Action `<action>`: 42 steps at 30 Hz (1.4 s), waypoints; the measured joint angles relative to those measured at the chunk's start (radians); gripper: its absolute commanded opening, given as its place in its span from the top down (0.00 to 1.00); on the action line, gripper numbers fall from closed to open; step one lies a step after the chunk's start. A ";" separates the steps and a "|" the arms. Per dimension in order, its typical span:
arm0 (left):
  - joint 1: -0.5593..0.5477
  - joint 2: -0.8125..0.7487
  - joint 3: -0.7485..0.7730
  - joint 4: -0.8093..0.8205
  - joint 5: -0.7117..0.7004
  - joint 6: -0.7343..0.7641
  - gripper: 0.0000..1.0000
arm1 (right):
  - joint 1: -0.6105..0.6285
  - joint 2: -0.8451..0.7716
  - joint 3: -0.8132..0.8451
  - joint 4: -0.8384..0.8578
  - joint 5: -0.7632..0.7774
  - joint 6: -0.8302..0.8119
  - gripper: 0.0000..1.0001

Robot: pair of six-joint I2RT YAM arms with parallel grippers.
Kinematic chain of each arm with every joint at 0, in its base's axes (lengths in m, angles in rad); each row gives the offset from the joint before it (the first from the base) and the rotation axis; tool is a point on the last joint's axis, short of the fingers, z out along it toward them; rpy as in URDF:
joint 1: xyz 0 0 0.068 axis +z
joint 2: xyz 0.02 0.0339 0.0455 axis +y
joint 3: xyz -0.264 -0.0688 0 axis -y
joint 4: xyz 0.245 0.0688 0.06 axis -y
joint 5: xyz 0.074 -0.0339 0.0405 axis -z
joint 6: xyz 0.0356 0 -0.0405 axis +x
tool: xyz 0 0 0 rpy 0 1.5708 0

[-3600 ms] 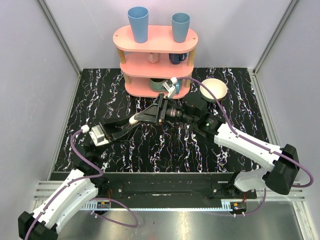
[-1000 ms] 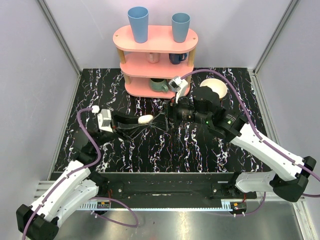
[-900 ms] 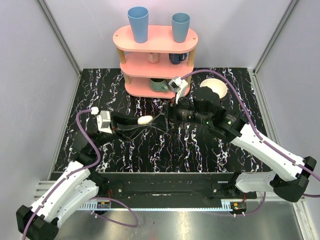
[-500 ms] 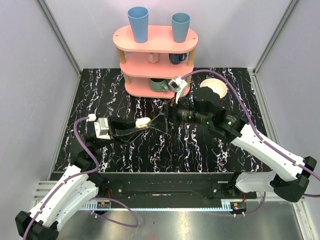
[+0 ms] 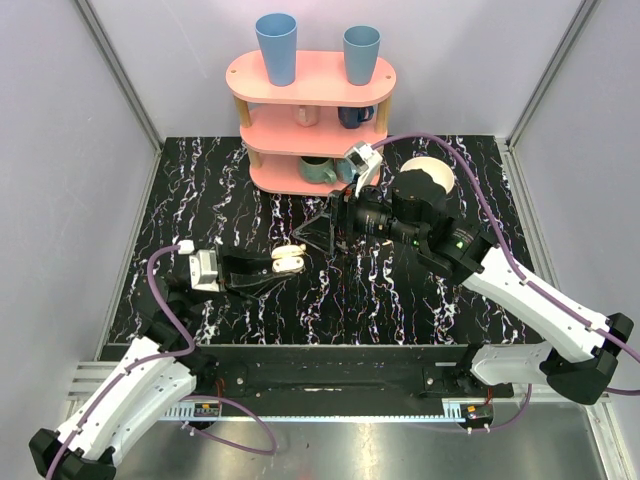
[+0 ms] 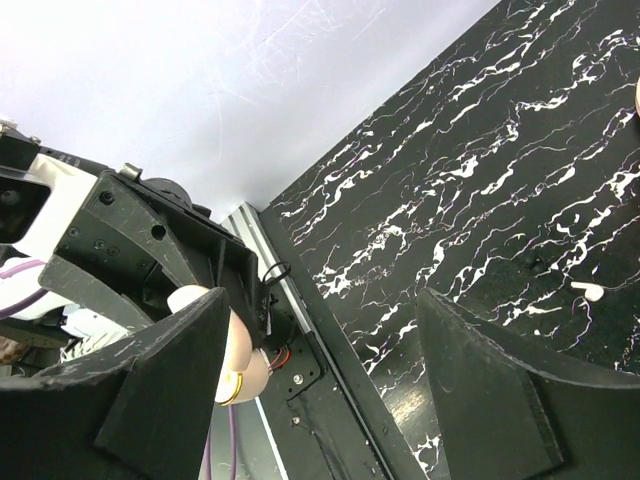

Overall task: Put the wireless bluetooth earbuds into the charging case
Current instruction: Open the charging case, then pick up the right earbud from the center of the board.

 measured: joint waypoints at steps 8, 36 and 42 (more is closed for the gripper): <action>0.000 -0.037 -0.040 -0.011 -0.089 0.016 1.00 | 0.000 -0.015 -0.011 0.028 0.036 0.008 0.13; 0.000 -0.155 -0.020 -0.192 -0.198 0.124 1.00 | -0.503 0.173 -0.288 -0.234 0.359 0.360 0.09; 0.000 -0.172 -0.020 -0.193 -0.201 0.118 1.00 | -0.518 0.267 -0.288 -0.234 0.379 0.456 0.11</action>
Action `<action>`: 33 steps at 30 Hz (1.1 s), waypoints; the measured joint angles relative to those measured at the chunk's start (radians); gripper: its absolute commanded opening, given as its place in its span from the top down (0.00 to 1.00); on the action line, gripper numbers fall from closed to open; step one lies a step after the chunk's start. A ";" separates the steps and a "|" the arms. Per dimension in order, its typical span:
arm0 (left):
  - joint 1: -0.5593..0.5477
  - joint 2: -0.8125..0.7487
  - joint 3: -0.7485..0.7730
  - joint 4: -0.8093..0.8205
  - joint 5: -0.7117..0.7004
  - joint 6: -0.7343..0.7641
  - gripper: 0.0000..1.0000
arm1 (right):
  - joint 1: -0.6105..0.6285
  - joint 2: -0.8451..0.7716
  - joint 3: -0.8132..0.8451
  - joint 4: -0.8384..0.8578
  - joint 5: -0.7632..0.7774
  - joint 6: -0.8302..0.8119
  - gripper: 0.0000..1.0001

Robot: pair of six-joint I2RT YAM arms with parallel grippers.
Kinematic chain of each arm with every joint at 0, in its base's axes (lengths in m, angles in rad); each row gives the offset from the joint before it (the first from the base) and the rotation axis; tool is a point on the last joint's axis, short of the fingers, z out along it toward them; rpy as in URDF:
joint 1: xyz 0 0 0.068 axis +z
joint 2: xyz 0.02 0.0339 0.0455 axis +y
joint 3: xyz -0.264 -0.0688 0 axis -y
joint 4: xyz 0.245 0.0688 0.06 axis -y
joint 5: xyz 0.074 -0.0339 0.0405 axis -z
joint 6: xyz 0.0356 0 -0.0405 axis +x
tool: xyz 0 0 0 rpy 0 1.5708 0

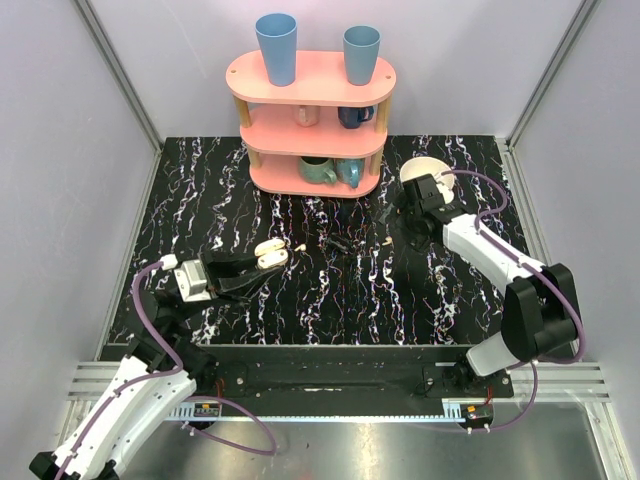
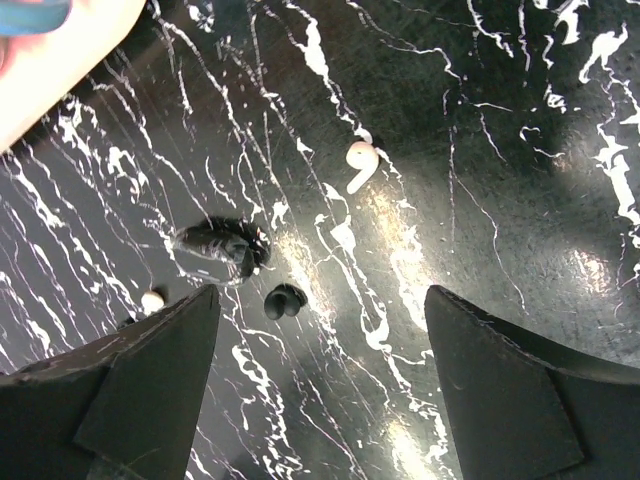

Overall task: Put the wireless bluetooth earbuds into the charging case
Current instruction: Pick up the right earbud from the center of the board.

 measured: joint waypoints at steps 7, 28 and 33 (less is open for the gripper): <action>0.000 -0.021 -0.001 -0.001 -0.010 0.000 1.00 | -0.009 0.025 -0.009 0.014 0.024 0.164 0.00; 0.000 -0.032 -0.008 -0.026 -0.027 0.018 1.00 | -0.073 0.022 -0.101 0.201 -0.111 0.277 0.02; 0.000 -0.032 -0.008 -0.026 -0.029 0.021 1.00 | -0.075 0.161 0.005 0.122 -0.116 0.266 0.12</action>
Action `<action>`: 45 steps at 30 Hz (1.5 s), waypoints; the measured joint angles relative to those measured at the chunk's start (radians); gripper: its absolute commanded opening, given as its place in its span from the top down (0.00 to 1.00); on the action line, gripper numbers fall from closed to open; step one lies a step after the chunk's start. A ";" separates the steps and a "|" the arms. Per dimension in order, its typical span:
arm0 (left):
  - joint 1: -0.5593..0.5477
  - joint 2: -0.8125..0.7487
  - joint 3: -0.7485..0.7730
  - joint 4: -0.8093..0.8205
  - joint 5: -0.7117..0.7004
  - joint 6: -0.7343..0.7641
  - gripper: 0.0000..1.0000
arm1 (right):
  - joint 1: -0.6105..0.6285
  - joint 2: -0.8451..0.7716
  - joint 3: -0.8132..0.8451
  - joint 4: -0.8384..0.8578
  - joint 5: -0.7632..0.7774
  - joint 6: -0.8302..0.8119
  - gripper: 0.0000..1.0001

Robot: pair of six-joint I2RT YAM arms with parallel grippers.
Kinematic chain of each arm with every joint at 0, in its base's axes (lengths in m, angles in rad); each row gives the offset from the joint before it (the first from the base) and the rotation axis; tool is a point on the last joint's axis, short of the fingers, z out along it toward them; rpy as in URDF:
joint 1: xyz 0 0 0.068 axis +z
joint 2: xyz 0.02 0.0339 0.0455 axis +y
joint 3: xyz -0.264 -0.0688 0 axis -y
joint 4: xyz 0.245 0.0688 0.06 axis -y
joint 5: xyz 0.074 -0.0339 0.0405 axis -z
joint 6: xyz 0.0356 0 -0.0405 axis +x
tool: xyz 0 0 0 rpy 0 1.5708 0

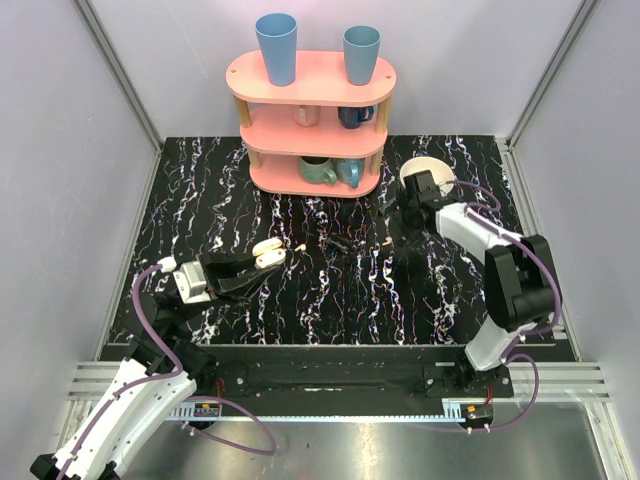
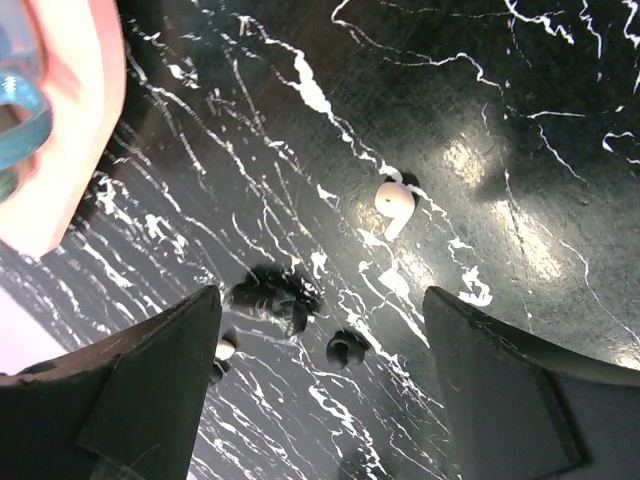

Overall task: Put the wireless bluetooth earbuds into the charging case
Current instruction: Pick up the right earbud from the center of the board.

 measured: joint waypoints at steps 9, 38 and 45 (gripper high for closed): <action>0.000 0.000 0.000 -0.011 -0.013 0.006 1.00 | 0.000 0.165 0.239 -0.240 0.080 -0.003 0.16; 0.000 0.000 0.000 -0.030 -0.032 0.014 1.00 | 0.008 0.317 0.306 -0.354 0.127 0.003 0.31; 0.000 0.000 0.000 -0.032 -0.037 0.016 1.00 | 0.010 0.346 0.337 -0.354 0.132 0.003 0.32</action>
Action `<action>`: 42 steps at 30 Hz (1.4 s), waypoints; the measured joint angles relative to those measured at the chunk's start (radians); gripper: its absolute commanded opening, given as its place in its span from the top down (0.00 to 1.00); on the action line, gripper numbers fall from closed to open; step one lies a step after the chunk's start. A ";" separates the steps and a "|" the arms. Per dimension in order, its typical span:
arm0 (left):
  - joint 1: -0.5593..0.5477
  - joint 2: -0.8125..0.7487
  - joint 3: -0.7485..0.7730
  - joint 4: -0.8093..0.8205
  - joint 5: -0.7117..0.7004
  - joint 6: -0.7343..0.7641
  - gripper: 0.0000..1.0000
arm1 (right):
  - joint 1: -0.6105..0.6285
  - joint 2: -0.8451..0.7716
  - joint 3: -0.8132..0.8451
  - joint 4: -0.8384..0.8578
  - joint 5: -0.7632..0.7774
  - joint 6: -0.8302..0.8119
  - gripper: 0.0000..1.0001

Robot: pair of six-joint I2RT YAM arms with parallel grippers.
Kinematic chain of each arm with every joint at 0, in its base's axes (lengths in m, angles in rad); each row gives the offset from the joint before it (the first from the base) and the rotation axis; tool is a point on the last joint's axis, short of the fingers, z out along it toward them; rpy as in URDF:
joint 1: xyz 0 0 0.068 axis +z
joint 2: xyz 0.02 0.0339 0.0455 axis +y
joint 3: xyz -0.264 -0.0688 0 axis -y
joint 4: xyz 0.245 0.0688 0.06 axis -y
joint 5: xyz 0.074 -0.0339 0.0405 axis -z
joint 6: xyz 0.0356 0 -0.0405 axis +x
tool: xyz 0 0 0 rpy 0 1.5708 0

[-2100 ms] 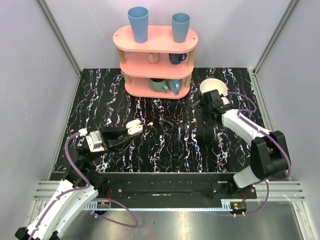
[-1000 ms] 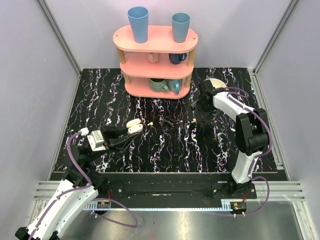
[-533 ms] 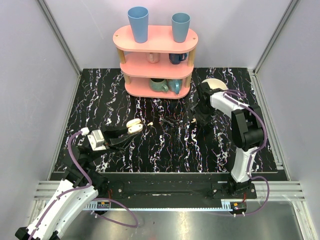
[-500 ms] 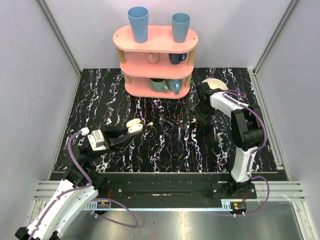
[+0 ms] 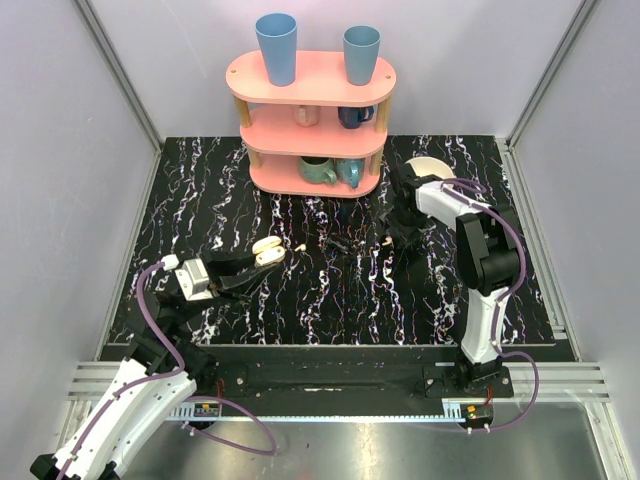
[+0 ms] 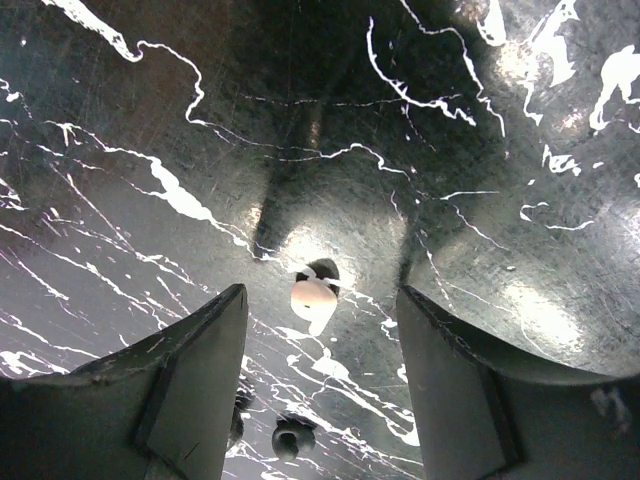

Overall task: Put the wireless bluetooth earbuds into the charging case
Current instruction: Pick up the right earbud from the center of the board.

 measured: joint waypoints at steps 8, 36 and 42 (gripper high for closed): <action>0.000 -0.002 -0.002 -0.028 -0.006 0.011 1.00 | 0.000 0.022 0.013 -0.002 0.001 -0.001 0.41; 0.000 -0.015 -0.018 -0.043 -0.020 0.015 1.00 | 0.023 0.032 0.021 -0.002 0.002 -0.003 0.50; 0.000 -0.015 -0.018 -0.045 -0.021 0.017 1.00 | 0.023 0.033 0.021 -0.002 0.002 0.007 0.52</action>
